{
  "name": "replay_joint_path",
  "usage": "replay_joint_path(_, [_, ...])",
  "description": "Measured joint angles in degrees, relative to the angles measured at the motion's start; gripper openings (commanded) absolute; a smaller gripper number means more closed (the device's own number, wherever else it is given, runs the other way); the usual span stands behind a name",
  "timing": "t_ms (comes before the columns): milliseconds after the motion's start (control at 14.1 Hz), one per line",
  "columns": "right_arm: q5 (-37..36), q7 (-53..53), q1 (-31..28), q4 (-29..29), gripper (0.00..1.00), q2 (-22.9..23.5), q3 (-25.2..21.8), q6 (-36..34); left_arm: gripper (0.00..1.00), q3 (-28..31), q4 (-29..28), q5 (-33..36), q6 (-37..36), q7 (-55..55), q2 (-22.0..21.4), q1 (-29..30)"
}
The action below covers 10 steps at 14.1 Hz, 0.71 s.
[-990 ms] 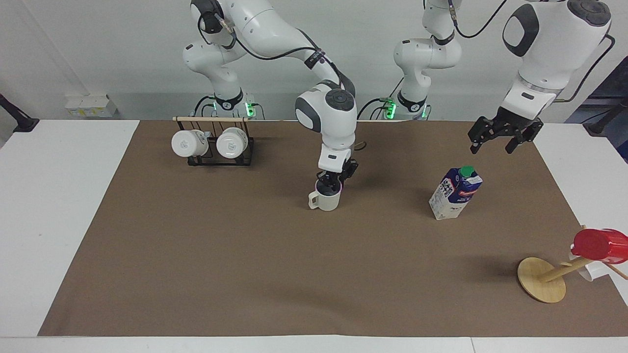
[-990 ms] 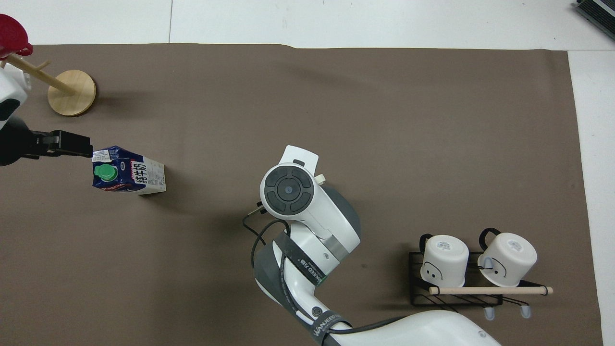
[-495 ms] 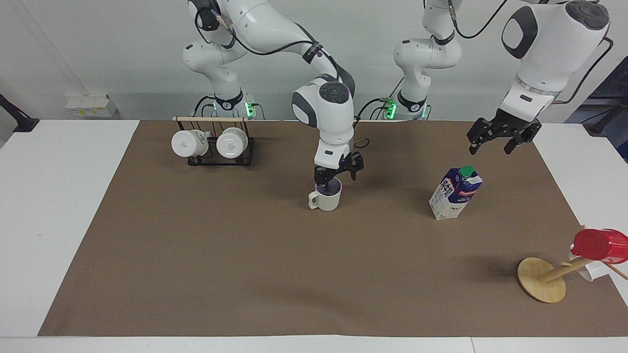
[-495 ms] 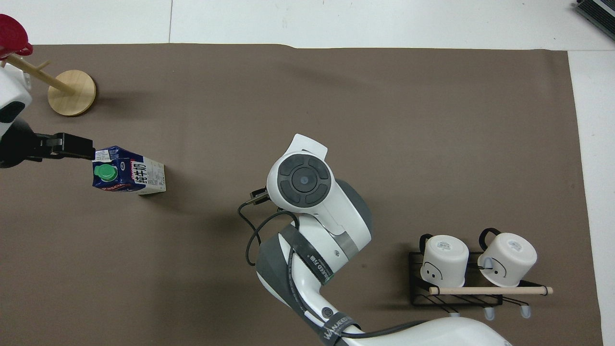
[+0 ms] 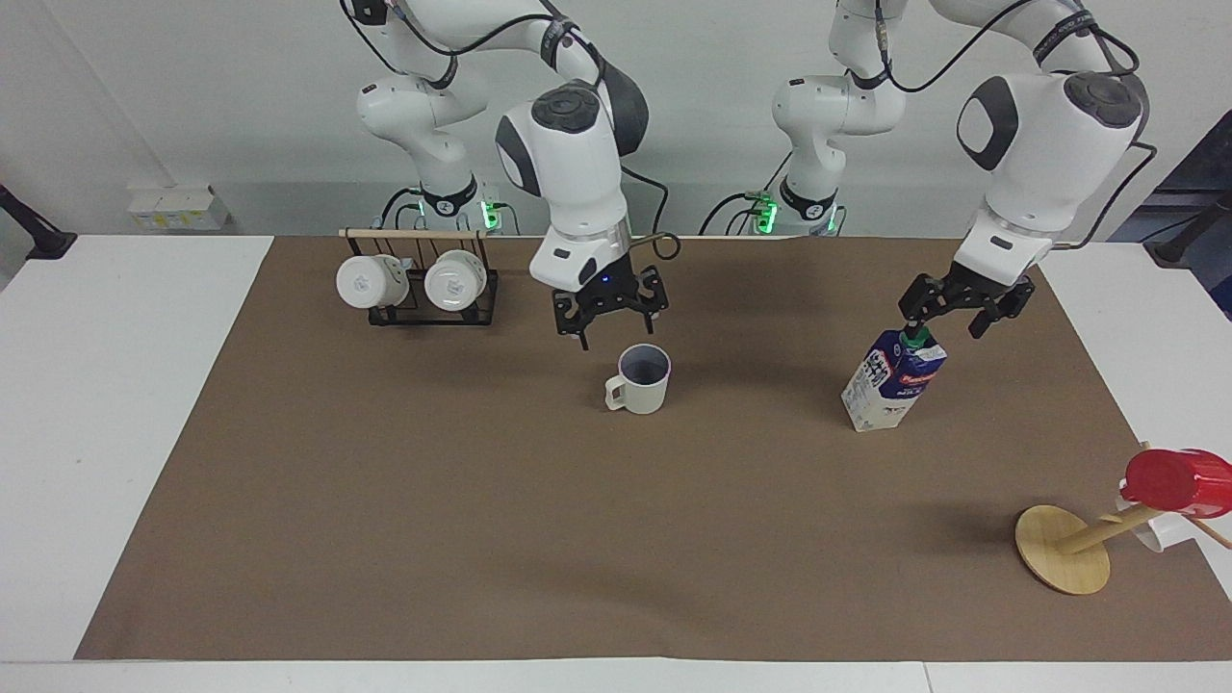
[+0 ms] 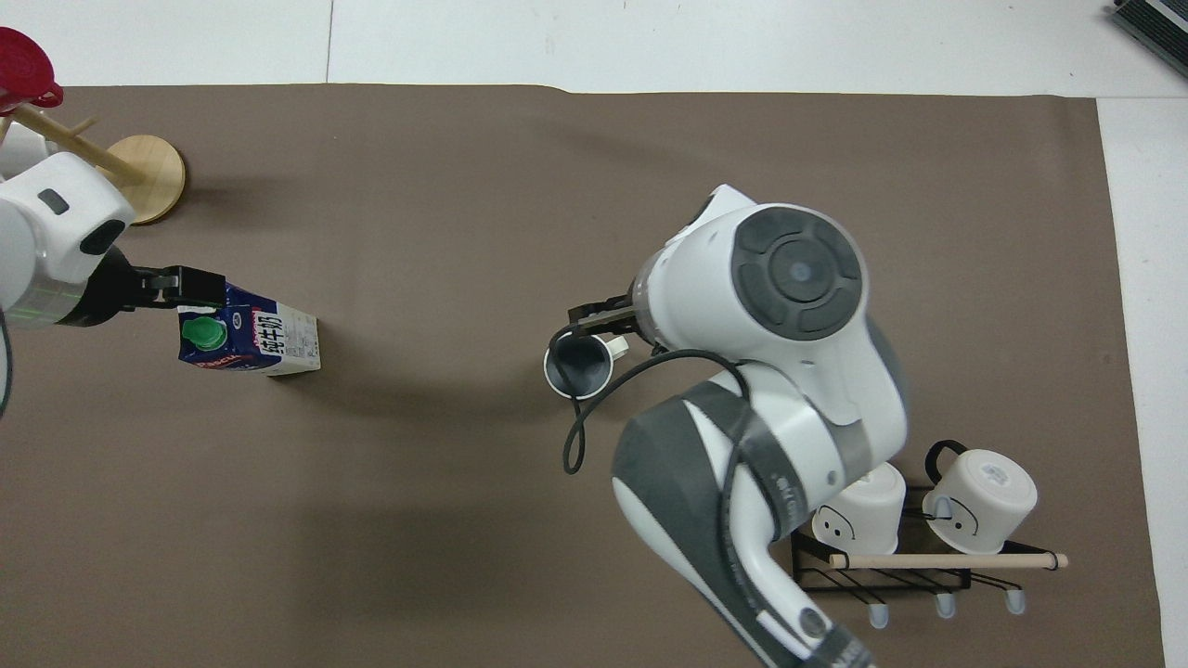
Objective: Place cup and milk on table
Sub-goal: 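Carry the white mug toward the table centre with the right gripper, then release the mug and withdraw the right gripper while the left gripper grasps the carton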
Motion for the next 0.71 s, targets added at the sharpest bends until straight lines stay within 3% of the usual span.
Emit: replay_joint_path(707, [-0.1, -0.2, -20.5, 0.0, 1.0, -11.8, -0.8, -15.1, 1.0, -0.2, -6.5, 0.0, 8.0, -0.2, 1.7, -0.1])
